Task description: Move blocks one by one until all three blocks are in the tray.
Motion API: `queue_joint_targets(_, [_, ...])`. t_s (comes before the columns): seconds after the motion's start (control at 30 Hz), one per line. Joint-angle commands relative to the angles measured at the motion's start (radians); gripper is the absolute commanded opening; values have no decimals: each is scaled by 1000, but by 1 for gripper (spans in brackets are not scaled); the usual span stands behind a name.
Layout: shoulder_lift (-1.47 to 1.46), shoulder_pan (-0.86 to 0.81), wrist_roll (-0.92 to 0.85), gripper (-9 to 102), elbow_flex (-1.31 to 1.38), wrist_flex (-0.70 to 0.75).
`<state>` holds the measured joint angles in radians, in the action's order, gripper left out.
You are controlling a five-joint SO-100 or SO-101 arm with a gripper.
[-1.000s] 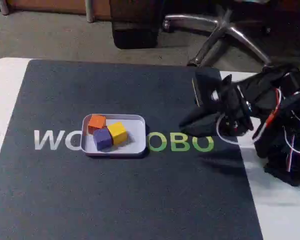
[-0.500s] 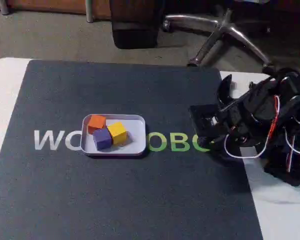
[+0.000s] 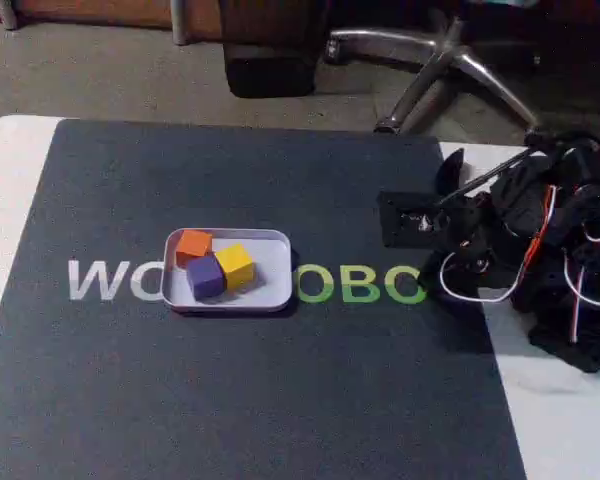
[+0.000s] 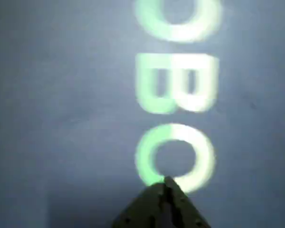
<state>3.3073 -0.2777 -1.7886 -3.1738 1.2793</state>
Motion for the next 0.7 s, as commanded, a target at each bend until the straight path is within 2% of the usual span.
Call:
queue_joint_targets(0.0, [2,-8,2,-6,5,8])
queue_joint_targets(0.67, [2,6,3,-6,5,11])
